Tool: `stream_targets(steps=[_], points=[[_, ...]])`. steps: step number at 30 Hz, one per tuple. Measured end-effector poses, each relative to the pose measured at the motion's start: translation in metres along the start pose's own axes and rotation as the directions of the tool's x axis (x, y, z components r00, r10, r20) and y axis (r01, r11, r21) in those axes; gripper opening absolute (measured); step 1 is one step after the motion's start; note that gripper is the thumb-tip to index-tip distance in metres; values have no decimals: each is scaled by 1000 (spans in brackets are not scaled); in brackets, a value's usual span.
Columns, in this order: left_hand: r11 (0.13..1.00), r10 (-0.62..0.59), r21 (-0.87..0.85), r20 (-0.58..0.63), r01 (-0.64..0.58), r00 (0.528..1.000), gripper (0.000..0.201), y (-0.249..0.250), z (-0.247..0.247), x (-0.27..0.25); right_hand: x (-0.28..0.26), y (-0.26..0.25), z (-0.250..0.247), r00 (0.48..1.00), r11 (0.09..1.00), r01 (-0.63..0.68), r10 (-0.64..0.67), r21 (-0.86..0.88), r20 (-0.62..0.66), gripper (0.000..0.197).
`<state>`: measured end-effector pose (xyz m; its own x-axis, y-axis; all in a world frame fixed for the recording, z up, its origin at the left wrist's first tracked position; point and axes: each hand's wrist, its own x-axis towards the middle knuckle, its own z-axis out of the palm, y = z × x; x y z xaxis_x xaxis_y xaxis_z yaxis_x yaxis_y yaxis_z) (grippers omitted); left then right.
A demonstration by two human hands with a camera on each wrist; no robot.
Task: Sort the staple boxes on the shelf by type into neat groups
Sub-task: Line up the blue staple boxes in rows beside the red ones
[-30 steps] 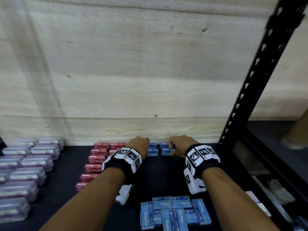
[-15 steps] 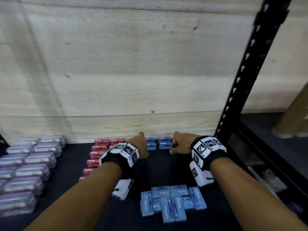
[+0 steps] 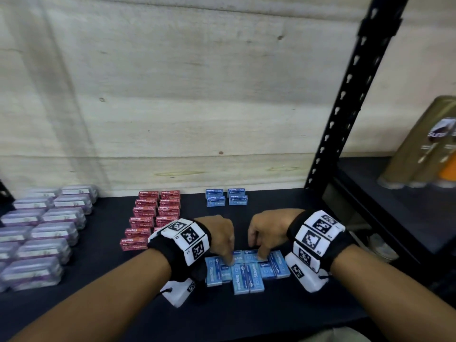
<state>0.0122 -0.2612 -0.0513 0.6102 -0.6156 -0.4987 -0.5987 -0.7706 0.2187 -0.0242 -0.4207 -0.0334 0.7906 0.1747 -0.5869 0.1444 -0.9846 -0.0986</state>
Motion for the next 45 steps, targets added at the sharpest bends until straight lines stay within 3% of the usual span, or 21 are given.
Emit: stream_targets(steps=[8, 13, 16, 27, 34, 39, 45], points=[[1000, -6, -9, -84, 6, 996, 29, 3, 4, 1, 7, -3, 6, 999, 999, -9, 8, -33, -32, 36], [999, 5, -50, -64, -8, 998, 29, -4, 2, 8, 19, -1, 3, 1000, 999, -16, 16, -36, -3, 41], [997, 7, -71, -82, -13, 997, 28, -14, -3, 15, 28, 2, -4, 1000, 1000, -16, 16, 1, -11, 29], [994, -92, -83, -326, 69, 941, 26, -40, -19, 37, 51, 20, -30, 978, 993, -65, 83, 102, -191, 21], [991, -134, -12, -301, 137, 944, 30, -46, -15, 30, 42, 22, -29, 979, 989, -87, 107, 117, -174, 43], [986, -154, 12, -329, 168, 932, 24, -47, -12, 26, 43, 20, -30, 974, 990, -103, 119, 92, -192, 22], [985, -161, 1, -357, 172, 920, 26, -50, -15, 29, 48, 18, -35, 965, 986, -99, 128, 131, -229, 26]])
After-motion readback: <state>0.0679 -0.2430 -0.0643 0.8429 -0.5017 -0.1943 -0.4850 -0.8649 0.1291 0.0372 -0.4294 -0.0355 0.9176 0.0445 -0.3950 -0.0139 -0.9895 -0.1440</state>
